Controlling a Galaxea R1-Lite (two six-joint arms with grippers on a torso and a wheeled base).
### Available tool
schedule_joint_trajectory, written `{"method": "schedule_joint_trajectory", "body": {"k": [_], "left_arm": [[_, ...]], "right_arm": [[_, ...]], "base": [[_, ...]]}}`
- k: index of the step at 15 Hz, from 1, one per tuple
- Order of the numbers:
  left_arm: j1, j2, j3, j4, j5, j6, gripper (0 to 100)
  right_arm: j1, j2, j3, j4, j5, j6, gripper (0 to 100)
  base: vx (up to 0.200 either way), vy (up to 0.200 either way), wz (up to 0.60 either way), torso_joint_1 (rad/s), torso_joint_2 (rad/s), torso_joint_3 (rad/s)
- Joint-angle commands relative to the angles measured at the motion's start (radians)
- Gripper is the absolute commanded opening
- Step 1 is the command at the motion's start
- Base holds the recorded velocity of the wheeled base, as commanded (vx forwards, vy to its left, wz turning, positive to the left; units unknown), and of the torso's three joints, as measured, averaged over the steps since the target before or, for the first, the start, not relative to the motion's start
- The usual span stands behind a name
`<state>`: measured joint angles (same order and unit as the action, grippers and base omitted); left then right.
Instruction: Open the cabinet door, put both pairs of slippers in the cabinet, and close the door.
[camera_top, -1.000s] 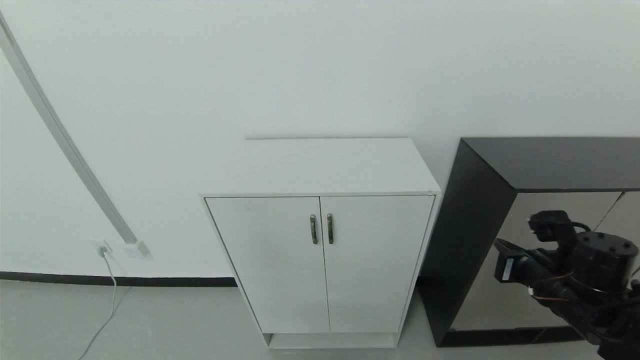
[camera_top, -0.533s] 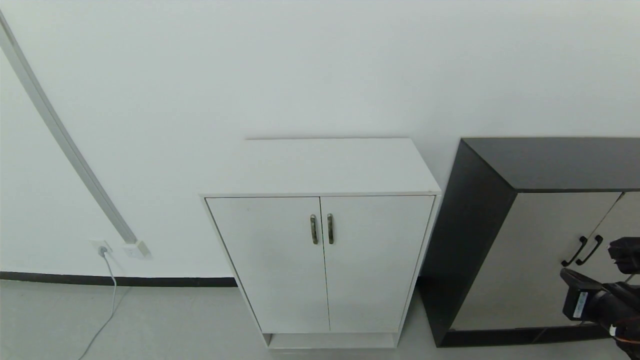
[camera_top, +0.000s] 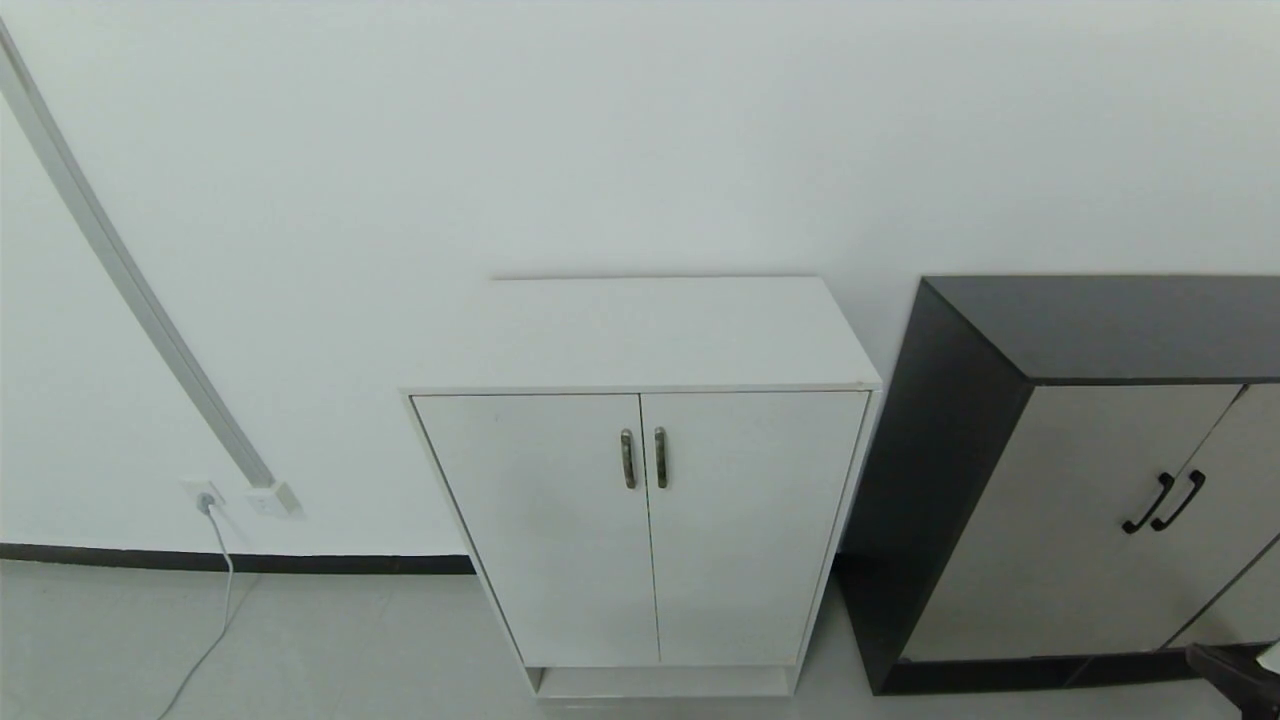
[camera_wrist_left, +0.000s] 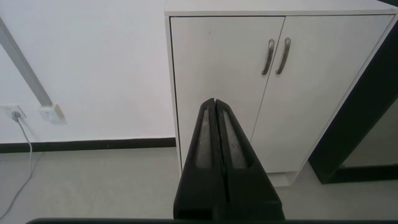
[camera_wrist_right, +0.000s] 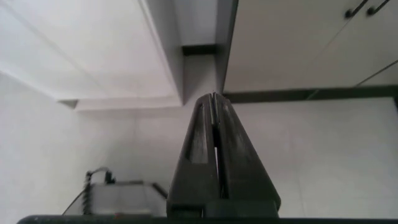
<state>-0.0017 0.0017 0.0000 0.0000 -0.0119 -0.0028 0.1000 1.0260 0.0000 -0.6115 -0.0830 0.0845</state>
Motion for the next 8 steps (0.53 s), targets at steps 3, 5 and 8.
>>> {"method": "schedule_joint_trajectory", "body": {"k": [3,5,8], "left_arm": [[0.000,0.000,0.000,0.000,0.000,0.001,0],[0.000,0.000,0.000,0.000,0.000,0.000,0],[0.000,0.000,0.000,0.000,0.000,0.000,0]], "right_arm": [[0.003,-0.474,0.000,0.380,0.077,0.006,0],[0.010,-0.595,0.000,0.490,0.086,0.005,0],[0.052,-0.762,-0.002,0.584,0.083,-0.003,0]], "base": [[0.000,0.000,0.00,0.000,0.00,0.000],[0.000,0.000,0.00,0.000,0.00,0.000],[0.000,0.000,0.00,0.000,0.00,0.000]]}}
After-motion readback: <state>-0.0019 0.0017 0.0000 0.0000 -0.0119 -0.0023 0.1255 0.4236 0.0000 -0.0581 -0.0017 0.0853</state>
